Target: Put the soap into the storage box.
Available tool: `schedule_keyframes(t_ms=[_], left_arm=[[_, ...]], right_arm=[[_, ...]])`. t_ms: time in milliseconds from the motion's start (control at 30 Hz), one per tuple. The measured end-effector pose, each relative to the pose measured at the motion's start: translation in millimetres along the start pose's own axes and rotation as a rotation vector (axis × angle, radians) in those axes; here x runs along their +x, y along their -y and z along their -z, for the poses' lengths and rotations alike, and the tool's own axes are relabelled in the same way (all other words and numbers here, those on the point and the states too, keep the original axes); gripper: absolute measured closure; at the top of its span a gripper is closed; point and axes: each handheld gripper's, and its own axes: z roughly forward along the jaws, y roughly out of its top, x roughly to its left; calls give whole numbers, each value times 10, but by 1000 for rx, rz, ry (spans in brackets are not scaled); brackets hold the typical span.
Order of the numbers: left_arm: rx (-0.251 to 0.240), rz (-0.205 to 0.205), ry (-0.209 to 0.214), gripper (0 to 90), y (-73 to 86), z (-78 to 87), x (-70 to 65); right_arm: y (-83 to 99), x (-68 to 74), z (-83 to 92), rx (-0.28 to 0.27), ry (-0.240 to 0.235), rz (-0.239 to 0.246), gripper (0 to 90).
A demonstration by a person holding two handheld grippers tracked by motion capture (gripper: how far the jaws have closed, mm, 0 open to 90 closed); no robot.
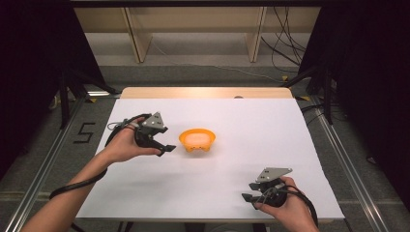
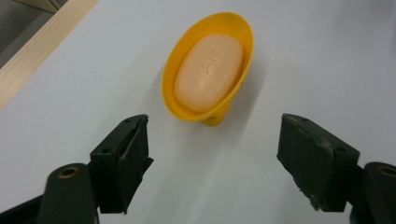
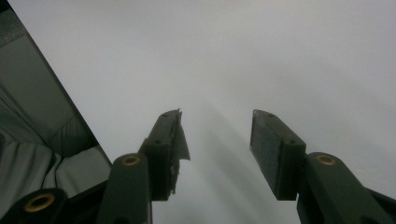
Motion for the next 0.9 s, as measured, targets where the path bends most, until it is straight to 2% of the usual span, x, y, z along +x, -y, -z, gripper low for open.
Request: schedule_keyframes(t_ms=[133,267,300,367,433,467,500,533,567,600,633,667,700,767,800,833,867,900], left_arm=[[-15,39,-29,246,250,151,-135],[-27,104,-73,252,566,263,-312],[-32,103,-86,255,641,287,-356],[-32,133,-98,259,776,335,-424],[-38,174,-117,263,889,380,-483],[-39,164,-121,264,937,408,-495],[-50,173,-132,267,987,422,-520],[-70,209,-134,273,1036,427,-555],[-76,202,-138,280,1079,438,-567],[-71,210,-148,285,1115,447,-587],[-73,220,-139,287,1138,450,-612],[-72,217,-139,287,1154,455,-623],[-74,213,-157,289,1164,461,-636],[-80,199,-151,303,1159,476,-645],[-86,188,-162,311,1153,479,-640],[-83,196,-165,320,1144,487,-642],[-107,214,-166,326,1146,473,-647],[-87,187,-162,331,1144,493,-628]], right_arm=[[1,1,1,-1,1,-1,535],[-2,9,9,12,-12,-23,533],[-4,4,10,15,-12,-17,533],[-2,-10,2,18,4,4,533],[-5,-4,-7,13,-1,6,533],[-9,5,-5,15,-8,0,532],[-8,0,-11,16,-3,6,532],[-6,24,-13,14,-18,-23,532],[4,-4,-30,6,2,11,532],[5,0,-32,5,-6,1,531],[8,2,-34,9,-5,-5,531],[12,4,-35,12,-6,-9,529],[9,-11,-24,27,-8,4,527],[12,-10,-33,23,-6,4,520],[17,-9,-52,9,6,6,518],[11,-9,-41,19,-13,10,515],[8,-5,-38,20,-17,6,512],[3,3,-36,25,-17,-7,509]])
